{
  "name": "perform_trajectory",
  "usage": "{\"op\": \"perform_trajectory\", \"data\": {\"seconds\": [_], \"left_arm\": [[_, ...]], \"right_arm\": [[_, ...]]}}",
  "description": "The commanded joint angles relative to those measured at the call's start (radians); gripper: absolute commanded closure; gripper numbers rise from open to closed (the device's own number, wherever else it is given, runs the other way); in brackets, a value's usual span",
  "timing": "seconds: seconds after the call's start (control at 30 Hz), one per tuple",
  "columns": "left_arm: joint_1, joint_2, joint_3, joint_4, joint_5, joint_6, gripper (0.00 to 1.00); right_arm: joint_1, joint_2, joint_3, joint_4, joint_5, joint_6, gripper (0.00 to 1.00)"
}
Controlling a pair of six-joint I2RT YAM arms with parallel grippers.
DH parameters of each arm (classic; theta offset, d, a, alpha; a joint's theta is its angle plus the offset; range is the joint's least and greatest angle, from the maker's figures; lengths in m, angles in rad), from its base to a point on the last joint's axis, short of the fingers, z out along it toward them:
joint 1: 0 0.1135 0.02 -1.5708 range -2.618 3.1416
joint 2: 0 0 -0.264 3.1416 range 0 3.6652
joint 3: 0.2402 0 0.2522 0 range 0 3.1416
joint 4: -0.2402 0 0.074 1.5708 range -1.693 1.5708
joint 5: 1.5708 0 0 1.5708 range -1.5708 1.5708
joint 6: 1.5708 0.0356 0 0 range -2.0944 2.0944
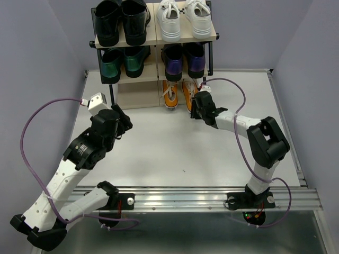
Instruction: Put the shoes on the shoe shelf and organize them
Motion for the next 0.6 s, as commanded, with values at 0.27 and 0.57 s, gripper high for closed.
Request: {"op": "perform_trajectory", "data": {"seconds": [0.27, 0.57], "left_arm": [[0.002, -0.034, 0.004, 0.006, -0.019, 0.001, 0.33], [0.002, -0.068, 0.008, -0.023, -0.034, -0.002, 0.33]], "right_arm": [[-0.007, 0.073, 0.182, 0.043, 0.084, 0.013, 0.59], [-0.007, 0.142, 0.268, 0.038, 0.125, 0.002, 0.58]]}}
